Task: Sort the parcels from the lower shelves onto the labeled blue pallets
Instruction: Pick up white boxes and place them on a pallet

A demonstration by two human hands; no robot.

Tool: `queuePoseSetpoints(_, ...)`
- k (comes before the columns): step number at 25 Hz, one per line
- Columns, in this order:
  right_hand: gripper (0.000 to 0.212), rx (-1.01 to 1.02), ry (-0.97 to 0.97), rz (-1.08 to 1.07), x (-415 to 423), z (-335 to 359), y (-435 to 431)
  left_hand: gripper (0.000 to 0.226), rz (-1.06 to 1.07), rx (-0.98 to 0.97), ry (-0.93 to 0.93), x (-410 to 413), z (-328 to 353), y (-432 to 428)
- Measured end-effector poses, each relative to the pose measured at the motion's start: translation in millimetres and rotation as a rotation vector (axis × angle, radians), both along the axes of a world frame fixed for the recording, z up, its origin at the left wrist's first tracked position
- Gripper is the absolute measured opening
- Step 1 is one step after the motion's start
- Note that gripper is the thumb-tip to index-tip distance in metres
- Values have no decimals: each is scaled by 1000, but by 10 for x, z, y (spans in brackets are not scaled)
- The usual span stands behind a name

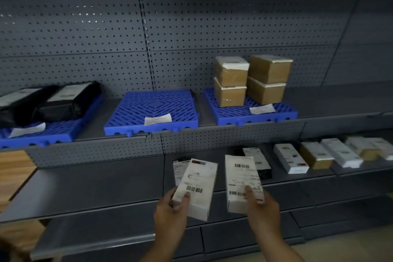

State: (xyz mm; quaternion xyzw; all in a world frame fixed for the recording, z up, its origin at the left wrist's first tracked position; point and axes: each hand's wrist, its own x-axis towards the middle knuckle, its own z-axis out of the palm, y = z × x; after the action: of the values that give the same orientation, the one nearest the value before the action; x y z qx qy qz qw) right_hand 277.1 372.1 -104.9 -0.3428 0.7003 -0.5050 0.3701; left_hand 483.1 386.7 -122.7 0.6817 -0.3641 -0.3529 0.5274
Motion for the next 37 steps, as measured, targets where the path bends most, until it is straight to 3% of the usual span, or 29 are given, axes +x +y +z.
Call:
queuePoseSetpoints(8, 36, -104, 1, -165, -127, 853, 62, 15, -35, -297, 17, -179, 837, -219)
queuePoseSetpoints(12, 36, -153, -41, -110, 123, 1182, -52, 21, 18, -340, 71, 84, 1204, -391)
queuePoseSetpoints(16, 35, -193, 44, -43, 502, 1382, -303, 11, 128, -390, 86, 588, 1466, -558)
queuePoseSetpoints(20, 44, -87, 107, 41, 878, 1648, -760, 29, 282, -379, 101, 1198, 1580, -852)
queuePoseSetpoints(23, 37, -136, 133, 56, 1026, 1805, -1161, 49, 354, -282, 121, 1526, 1617, -1148)
queuePoseSetpoints(28, 28, -118, 131, 175, 1422, 1882, -1819, 45, 502, -203, 56, 1827, 1735, -1585)
queuePoseSetpoints(32, 29, -144, 166, 267, 1557, 1830, -2367, 46, 475, -153, 35, 1916, 1754, -1926)
queuePoseSetpoints(37, 24, -143, 166, 330, 1822, 1777, -2677, 24, 411, -140, -47, 1962, 1778, -2139)
